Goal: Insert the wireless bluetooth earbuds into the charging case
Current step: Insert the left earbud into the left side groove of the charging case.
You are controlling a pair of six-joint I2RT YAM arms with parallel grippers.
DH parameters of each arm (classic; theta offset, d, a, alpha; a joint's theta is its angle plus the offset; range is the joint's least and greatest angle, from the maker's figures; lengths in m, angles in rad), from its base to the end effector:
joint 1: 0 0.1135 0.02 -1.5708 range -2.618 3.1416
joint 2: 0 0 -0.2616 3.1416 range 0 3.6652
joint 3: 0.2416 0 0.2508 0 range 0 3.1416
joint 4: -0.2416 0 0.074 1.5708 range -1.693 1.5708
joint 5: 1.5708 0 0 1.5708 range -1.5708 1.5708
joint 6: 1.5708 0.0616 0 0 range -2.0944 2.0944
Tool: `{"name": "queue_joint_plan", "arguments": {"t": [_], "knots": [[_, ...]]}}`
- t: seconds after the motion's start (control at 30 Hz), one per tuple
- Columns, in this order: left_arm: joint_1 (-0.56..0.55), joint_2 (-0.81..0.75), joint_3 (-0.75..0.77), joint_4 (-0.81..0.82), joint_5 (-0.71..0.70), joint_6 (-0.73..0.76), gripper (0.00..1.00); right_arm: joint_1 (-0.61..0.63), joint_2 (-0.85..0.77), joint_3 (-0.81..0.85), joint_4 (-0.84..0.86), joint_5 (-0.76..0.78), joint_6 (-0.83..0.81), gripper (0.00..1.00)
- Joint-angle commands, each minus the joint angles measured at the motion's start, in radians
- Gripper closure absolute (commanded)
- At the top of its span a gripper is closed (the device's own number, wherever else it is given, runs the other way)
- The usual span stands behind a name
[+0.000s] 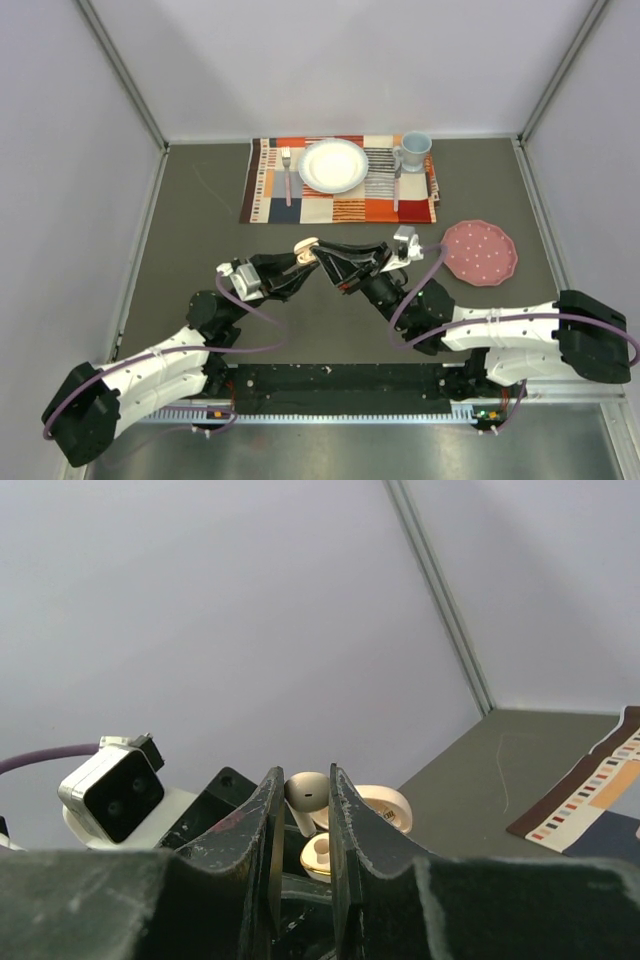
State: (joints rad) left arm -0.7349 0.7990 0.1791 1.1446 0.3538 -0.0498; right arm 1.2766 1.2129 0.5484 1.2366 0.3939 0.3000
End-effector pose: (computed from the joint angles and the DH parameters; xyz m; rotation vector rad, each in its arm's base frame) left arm 0.1227 -0.1397 0.2744 0.6736 0.8988 -0.8886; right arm 0.1001 0.2488 0.3265 -0.1544 1.1148 1.2255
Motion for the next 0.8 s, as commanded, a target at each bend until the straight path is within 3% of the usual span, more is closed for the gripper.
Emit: {"name": "queue_joint_plan", "arguments": {"t": [0.0, 0.77], "knots": [[-0.003, -0.006, -0.004, 0.070, -0.012, 0.010, 1.00, 0.021, 0.013, 0.047, 0.037, -0.012, 0.019, 1.00], [-0.003, -0.015, -0.004, 0.056, -0.010, 0.010, 1.00, 0.024, 0.065, 0.081, -0.028, 0.014, 0.008, 1.00]]}}
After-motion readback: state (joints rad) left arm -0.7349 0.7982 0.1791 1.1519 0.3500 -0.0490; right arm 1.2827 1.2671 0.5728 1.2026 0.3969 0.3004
